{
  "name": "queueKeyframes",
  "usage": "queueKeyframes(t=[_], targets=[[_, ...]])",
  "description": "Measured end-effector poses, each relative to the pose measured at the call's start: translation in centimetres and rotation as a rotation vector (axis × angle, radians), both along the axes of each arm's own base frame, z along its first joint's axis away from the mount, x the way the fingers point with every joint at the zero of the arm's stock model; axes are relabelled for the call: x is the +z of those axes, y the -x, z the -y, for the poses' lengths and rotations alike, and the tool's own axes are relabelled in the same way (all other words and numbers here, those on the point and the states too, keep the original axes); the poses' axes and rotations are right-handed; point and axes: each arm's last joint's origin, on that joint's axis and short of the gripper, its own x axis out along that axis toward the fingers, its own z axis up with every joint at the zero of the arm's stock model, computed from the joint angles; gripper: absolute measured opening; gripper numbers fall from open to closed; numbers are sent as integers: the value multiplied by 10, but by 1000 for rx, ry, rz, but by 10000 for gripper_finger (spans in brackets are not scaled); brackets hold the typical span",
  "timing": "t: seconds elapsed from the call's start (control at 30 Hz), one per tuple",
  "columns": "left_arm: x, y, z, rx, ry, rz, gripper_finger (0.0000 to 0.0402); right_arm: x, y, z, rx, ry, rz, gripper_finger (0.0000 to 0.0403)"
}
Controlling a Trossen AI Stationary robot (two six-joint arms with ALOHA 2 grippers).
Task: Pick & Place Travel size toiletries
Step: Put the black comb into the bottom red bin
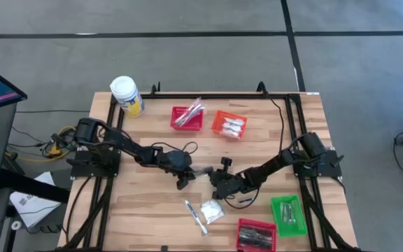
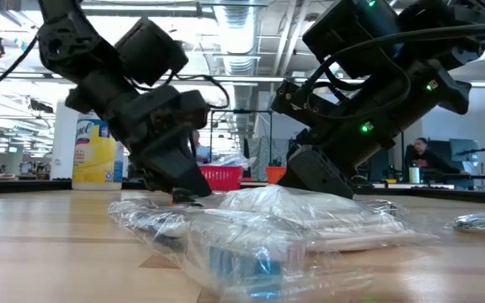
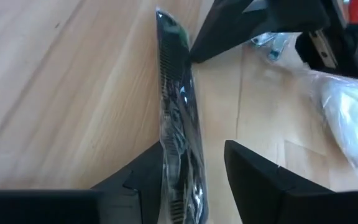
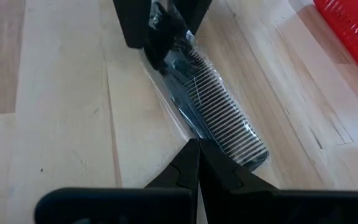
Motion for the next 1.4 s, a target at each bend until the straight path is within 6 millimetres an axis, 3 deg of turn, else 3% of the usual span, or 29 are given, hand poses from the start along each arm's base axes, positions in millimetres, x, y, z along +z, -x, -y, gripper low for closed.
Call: queueKeyframes(t=[0.2,0.33,0.47,0.67,0.83,0.97,1.23,1.4], targets=[[-9,-22,3,-35,1,1,156,0,0,0,-6,-2,1,0],[-8,-25,3,-50,11,5,145,0,0,0,-8,-2,2,0],[-9,-25,2,-47,13,-2,111,0,0,1,-10,0,2,0],[-10,-24,-1,-31,13,-17,20,0,0,1,-11,4,1,0],[-12,-22,-2,-22,0,-35,10,1,1,-3,12,19,-2,5],[-5,-21,-1,-37,-24,-24,5,10,7,-11,65,56,-12,38],[26,-6,10,39,-183,2,5,60,20,-37,84,193,131,120],[43,7,15,128,-290,72,5,71,26,-41,71,233,149,162]])
